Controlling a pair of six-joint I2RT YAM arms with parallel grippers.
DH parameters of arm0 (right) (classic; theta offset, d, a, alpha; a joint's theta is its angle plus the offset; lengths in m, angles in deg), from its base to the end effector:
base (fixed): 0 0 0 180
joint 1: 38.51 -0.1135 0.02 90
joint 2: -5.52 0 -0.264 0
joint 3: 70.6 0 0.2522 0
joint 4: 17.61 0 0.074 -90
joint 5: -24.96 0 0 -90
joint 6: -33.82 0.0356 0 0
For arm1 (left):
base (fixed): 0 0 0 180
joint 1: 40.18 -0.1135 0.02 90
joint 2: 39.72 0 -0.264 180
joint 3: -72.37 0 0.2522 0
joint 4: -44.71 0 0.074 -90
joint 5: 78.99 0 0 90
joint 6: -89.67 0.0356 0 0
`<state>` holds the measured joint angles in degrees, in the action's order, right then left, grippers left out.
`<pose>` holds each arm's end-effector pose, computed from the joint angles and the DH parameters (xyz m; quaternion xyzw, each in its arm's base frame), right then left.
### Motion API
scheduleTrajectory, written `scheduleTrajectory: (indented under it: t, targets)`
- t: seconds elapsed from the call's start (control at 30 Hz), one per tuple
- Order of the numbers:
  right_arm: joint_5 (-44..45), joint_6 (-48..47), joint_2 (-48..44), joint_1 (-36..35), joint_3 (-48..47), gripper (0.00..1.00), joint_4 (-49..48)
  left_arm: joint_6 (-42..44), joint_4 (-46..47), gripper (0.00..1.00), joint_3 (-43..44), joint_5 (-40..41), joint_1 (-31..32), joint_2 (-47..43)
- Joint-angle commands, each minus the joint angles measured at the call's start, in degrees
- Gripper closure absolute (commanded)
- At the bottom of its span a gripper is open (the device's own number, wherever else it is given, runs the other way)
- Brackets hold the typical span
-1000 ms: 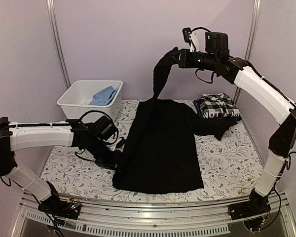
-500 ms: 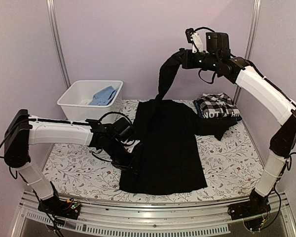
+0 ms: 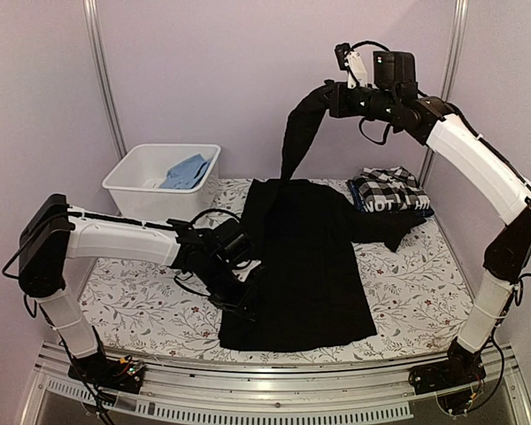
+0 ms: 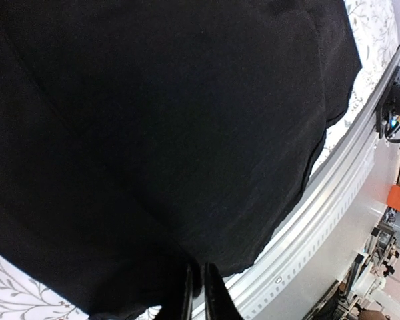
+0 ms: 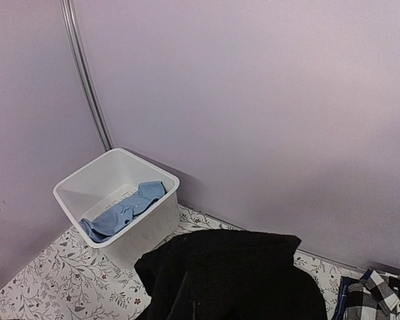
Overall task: Fold and stack the long sleeve shirts
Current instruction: Fold the flattened shirt at the center of the board, then fold the sleeve of the 1/3-folded shirt.
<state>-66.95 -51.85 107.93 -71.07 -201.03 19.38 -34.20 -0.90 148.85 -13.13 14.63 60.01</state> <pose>0.3429 0.2204 0.4727 -0.1959 0.7345 0.2175 0.6122 0.1810 -0.2820 0.1748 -0.2124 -0.9383 0.2724 0.0154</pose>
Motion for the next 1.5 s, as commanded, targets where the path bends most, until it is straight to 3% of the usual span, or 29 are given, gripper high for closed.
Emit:
scheduleTrajectory:
  t: [0.0, 0.1, 0.2, 0.4, 0.63, 0.9, 1.17, 1.47]
  targets:
    - [-3.96, -0.47, 0.47, 0.12, 3.53, 1.0, 1.46, 0.7, 2.22, 0.85, -0.84, -1.93, 0.94, 0.16]
    - [-7.01, -0.45, -0.15, 0.12, 8.34, 1.0, 1.35, 0.83, 2.37, 0.7, -0.35, -2.14, 0.84, -1.55]
    - [-8.7, 0.06, -1.28, -0.04, 14.12, 1.0, 0.44, 0.77, 2.17, 0.61, 0.56, -1.89, 0.12, -3.55]
    - [-11.87, 1.48, -2.76, -2.74, 22.2, 1.0, -0.88, -0.83, 2.44, 0.59, 1.01, 1.31, -4.51, -7.36]
    - [-12.61, 2.02, 1.97, -7.63, 23.14, 1.0, 0.63, -3.28, 8.26, 0.69, -4.08, 0.79, -10.15, -8.23]
    - [-14.23, 2.6, 6.56, -10.88, 22.71, 1.0, 1.29, -7.3, 15.19, 0.86, -11.49, -4.5, -5.07, -6.21]
    - [-15.99, 2.34, 8.63, -13.53, 23.44, 1.0, 2.99, -10.02, 20.22, 0.9, -22.04, -5.84, -4.23, -5.71]
    - [-16.57, 1.09, 11.22, -18.47, 23.69, 1.0, 8.13, -8.45, 14.75, 0.91, -24.13, -2.97, -4.31, -9.01]
